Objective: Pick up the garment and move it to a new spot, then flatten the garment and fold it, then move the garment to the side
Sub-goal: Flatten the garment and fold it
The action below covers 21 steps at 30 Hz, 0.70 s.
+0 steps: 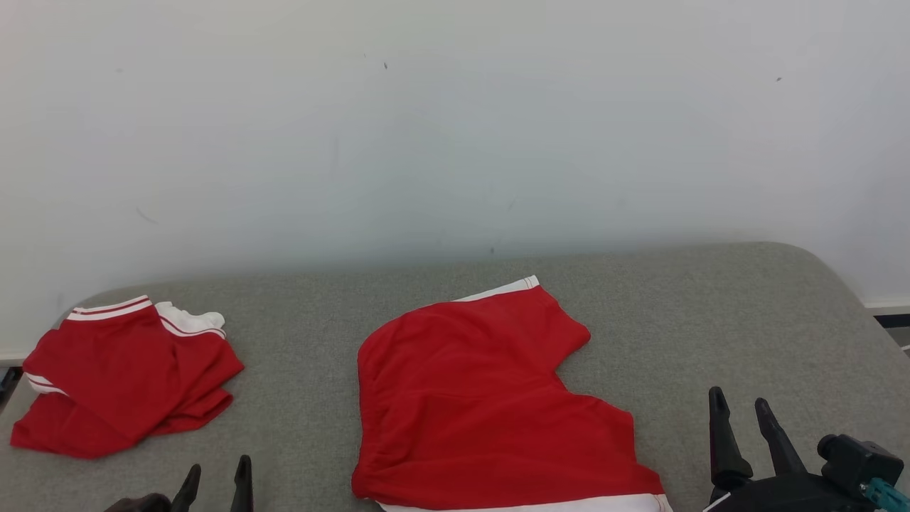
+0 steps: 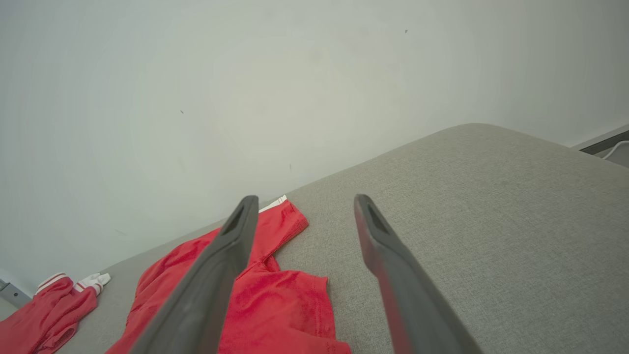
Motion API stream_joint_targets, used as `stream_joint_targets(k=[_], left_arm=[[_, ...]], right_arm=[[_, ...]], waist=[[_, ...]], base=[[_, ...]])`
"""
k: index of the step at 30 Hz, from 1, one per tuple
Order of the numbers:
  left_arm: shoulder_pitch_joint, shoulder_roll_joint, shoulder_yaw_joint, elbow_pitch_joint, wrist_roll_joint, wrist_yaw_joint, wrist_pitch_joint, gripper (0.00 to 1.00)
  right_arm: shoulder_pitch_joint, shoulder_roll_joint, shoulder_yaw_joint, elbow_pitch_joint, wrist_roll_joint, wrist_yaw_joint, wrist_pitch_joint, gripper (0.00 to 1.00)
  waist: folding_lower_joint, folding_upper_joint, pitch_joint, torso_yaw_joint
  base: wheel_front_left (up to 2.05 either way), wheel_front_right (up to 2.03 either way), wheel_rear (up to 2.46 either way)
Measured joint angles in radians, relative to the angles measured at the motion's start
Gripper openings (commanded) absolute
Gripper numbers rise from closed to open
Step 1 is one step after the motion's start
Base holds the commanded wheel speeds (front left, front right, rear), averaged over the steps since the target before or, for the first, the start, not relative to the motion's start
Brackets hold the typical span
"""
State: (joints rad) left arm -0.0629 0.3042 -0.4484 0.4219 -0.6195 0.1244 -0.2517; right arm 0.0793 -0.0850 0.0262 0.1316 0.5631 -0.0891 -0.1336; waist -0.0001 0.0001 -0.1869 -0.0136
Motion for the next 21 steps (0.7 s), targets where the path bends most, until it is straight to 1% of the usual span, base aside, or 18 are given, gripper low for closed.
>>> stream_joint_targets(k=[4, 12, 17, 21], left_arm=[[0.004, -0.023, 0.017, -0.024, 0.041, 0.0, 0.0, 1.0], [0.017, -0.036, 0.05, -0.047, 0.094, 0.0, 0.0, 1.0], [0.017, -0.048, 0.065, -0.065, 0.109, 0.0, 0.006, 1.0], [0.017, -0.055, 0.067, -0.082, 0.119, 0.0, 0.03, 1.0]], right_arm=[[0.005, -0.002, 0.0, 0.007, 0.0, 0.006, -0.009, 1.0], [0.005, -0.003, 0.0, 0.03, 0.0, 0.013, -0.032, 1.0], [0.004, -0.003, 0.005, 0.036, 0.0, 0.019, -0.038, 1.0], [-0.006, -0.003, 0.006, 0.04, 0.0, 0.025, -0.043, 1.0]], waist=[[0.0, 0.0, 0.012, -0.002], [0.0001, 0.0, 0.024, -0.006], [0.0001, 0.0, 0.029, -0.006], [0.0001, -0.0001, 0.033, -0.007]], base=[[0.0, 0.0, 0.0], [0.0, 0.0, 0.0], [0.0, 0.0, 0.0], [0.0, 0.0, 0.0]])
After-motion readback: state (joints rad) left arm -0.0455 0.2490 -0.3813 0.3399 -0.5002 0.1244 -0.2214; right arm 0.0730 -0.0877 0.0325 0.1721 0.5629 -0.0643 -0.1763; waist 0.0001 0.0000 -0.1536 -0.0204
